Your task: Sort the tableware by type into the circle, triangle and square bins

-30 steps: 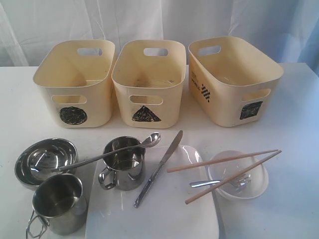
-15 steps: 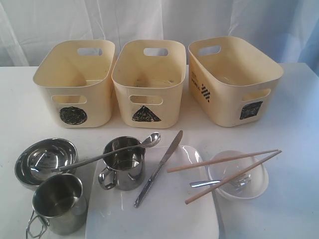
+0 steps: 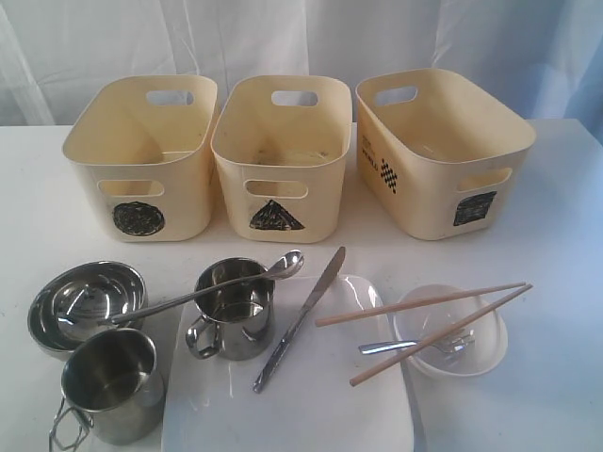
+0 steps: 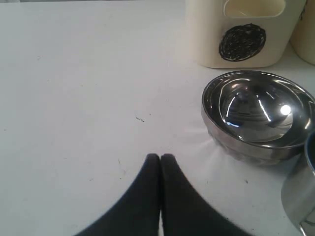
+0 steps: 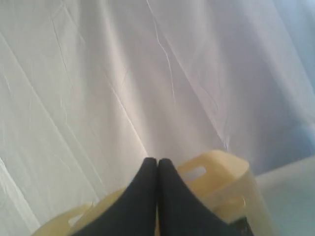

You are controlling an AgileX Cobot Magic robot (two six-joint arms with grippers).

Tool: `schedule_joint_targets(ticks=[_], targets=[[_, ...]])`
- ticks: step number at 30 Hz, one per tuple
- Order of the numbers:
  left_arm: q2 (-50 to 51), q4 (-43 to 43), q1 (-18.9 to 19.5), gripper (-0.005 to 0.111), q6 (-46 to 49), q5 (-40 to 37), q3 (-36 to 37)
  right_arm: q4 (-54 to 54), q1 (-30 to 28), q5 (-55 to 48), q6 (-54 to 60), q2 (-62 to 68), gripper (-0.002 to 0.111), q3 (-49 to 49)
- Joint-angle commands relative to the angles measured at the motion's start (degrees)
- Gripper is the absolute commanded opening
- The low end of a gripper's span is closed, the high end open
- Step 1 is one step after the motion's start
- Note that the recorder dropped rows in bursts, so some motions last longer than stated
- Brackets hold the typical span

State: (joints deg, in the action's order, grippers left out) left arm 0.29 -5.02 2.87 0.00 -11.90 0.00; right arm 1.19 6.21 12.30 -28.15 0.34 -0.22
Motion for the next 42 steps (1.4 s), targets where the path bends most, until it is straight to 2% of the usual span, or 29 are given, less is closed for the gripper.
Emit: schedule_joint_targets(ticks=[1, 4, 8, 11, 19, 23, 27, 32, 34, 36, 40, 42], targets=[[-0.3, -0.5, -0.2, 0.0, 0.0, 0.3, 0.0, -0.1, 0.0, -11.2, -6.7, -0.3, 0.0, 0.2], [-0.3, -0.5, -0.2, 0.0, 0.0, 0.3, 0.0, 0.5, 0.0, -11.8, -12.6, -0.3, 0.0, 0.2], [-0.3, -0.5, -0.2, 0.0, 0.0, 0.3, 0.0, 0.3, 0.0, -12.9, -11.7, -0.3, 0.0, -1.3], [-0.3, -0.5, -0.2, 0.0, 0.0, 0.3, 0.0, 0.3, 0.0, -18.5, -7.0, 3.2, 0.0, -8.2], [-0.3, -0.5, -0.2, 0.0, 0.0, 0.3, 0.0, 0.3, 0.0, -44.7, 14.8, 31.0, 0.0, -36.5], [-0.3, -0.5, -0.2, 0.0, 0.0, 0.3, 0.0, 1.7, 0.0, -54.2, 25.1, 44.8, 0.0, -48.5], [-0.3, -0.5, -0.2, 0.0, 0.0, 0.3, 0.0, 10.3, 0.0, -63.2, 38.4, 55.2, 0.0, -55.3], [-0.3, -0.5, -0.2, 0.0, 0.0, 0.3, 0.0, 27.6, 0.0, -67.2, 60.7, 62.8, 0.001, -56.4], [-0.3, -0.5, -0.2, 0.0, 0.0, 0.3, 0.0, 29.5, 0.0, -70.0, 64.4, 64.8, 0.007, -56.4], [-0.3, -0.5, -0.2, 0.0, 0.0, 0.3, 0.0, 29.5, 0.0, -72.4, 65.1, 66.5, 0.018, -56.4], [-0.3, -0.5, -0.2, 0.0, 0.0, 0.3, 0.0, 29.5, 0.0, -73.5, 68.7, 69.3, 0.047, -56.4], [-0.3, -0.5, -0.2, 0.0, 0.0, 0.3, 0.0, 29.5, 0.0, -73.6, 71.6, 69.9, 0.055, -56.4]])
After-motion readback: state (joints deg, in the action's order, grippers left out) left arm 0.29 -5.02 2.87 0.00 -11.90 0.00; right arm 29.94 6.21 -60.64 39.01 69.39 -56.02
